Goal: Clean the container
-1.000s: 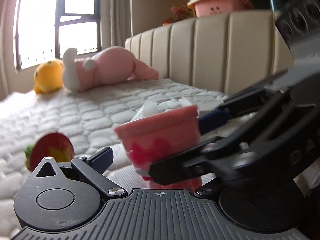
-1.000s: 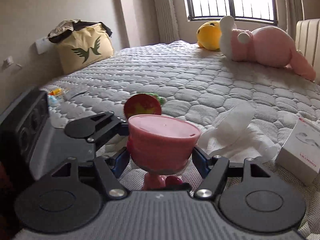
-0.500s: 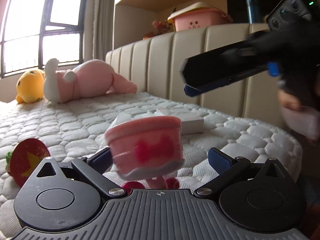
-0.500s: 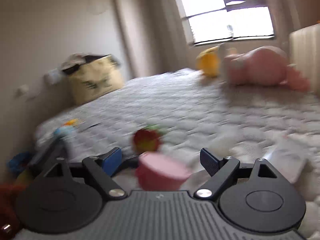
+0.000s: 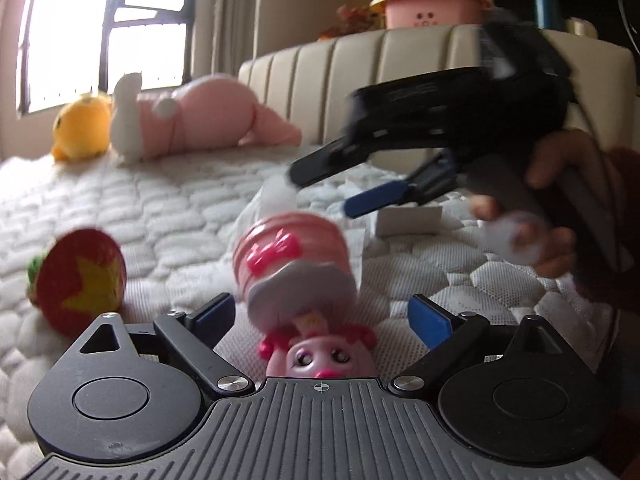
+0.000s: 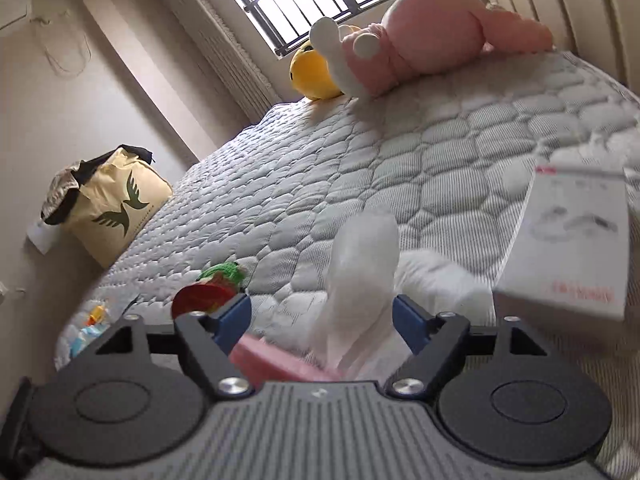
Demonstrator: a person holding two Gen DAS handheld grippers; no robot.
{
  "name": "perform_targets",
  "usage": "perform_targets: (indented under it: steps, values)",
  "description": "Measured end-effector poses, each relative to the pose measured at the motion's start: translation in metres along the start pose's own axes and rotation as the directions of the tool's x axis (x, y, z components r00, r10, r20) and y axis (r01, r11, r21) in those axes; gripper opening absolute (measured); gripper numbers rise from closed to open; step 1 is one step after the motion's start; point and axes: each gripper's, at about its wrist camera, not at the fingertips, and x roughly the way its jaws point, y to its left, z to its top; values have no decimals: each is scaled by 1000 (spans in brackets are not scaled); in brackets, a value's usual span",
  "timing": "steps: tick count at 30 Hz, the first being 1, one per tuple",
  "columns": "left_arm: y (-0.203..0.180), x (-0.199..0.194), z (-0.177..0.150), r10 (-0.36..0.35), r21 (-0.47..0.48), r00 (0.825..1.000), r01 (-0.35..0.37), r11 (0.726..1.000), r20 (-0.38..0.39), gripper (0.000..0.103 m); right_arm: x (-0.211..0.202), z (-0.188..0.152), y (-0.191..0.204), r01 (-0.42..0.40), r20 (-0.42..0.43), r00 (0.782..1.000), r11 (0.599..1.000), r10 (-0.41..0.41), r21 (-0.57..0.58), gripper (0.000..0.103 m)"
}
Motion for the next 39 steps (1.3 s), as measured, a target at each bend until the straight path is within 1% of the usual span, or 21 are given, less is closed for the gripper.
perform_targets:
  steps: [3, 5, 8, 11, 13, 15, 16, 17, 19, 20, 21, 22, 23, 24, 25, 27, 29, 30, 33, 35, 39]
  values:
    - [7, -5, 2, 1, -85, 999, -5, 996, -46, 98, -15, -17, 6, -75, -75, 994, 997, 74, -2, 81]
    - [8, -18, 2, -12, -103, 999, 7, 995, -49, 99, -22, -29, 12, -87, -114, 990, 996, 85, -16, 81]
    - [3, -53, -6, -19, -21, 1000, 19, 1000, -6, 103, -26, -45, 24, -88, -164, 983, 995, 82, -34, 81]
    - [2, -69, -8, -7, 29, 1000, 7, 1000, 1, 103, -6, -59, 28, -92, -215, 973, 996, 86, -20, 82]
    - [2, -79, -10, 1, 62, 1000, -1, 998, 5, 103, 12, -65, 28, -76, -185, 980, 997, 76, 8, 82]
    - [4, -77, -10, 12, 27, 1000, -12, 1000, -6, 103, 23, -63, 28, -63, -152, 986, 996, 73, 66, 70]
    - [5, -77, -10, 17, 10, 1000, -17, 1000, -12, 103, 27, -61, 27, -58, -139, 988, 993, 72, 102, 54]
    - [7, -77, -10, 14, -4, 1000, -14, 1000, -12, 103, 31, -59, 25, -67, -129, 988, 986, 88, 155, 51]
    - [10, -78, -10, 7, -23, 1000, -7, 1000, -4, 103, 36, -54, 14, -157, -127, 970, 932, 208, 326, 44]
    - [12, -78, -9, 6, -30, 1000, -6, 1000, 5, 103, 38, -54, 7, -214, -119, 950, 880, 288, 425, 22]
    - [13, -79, -9, 5, -36, 1000, -5, 999, 13, 103, 41, -54, 0, -265, -99, 924, 807, 369, 528, 19]
    - [16, -78, -8, 4, -50, 1000, -3, 999, 22, 103, 45, -56, -8, -303, -68, 896, 717, 439, 628, 23]
    - [18, -78, -7, 1, -68, 999, 1, 998, 32, 103, 49, -58, -13, -322, -41, 879, 654, 475, 685, 24]
    - [21, -77, -6, -4, -90, 999, 7, 996, 39, 103, 52, -59, -17, -334, -19, 870, 619, 492, 711, 24]
    - [24, -76, -5, -5, -114, 999, 10, 993, 42, 103, 54, -59, -20, -338, -5, 869, 600, 496, 725, 24]
    - [30, -69, -3, -3, -159, 999, 8, 987, 32, 103, 53, -57, -21, -332, -3, 883, 629, 470, 703, 24]
    - [37, -59, -1, 1, -215, 1000, 1, 977, 10, 103, 50, -54, -23, -343, 6, 882, 633, 471, 694, 24]
    - [41, -52, 0, -3, -253, 1000, 3, 967, 3, 103, 50, -54, -27, -349, 17, 875, 605, 484, 716, 24]
    - [47, -32, 1, -4, -315, 1000, 5, 949, 6, 103, 55, -59, -44, -362, 69, 842, 467, 535, 807, 24]
    - [43, -18, 4, 13, -263, 1000, -14, 965, -9, 103, 56, -63, -56, -368, 103, 833, 405, 544, 837, 24]
    - [27, -8, 12, 51, -134, 997, -43, 990, 58, 103, 53, -70, -75, -385, 166, 828, 328, 536, 863, 27]
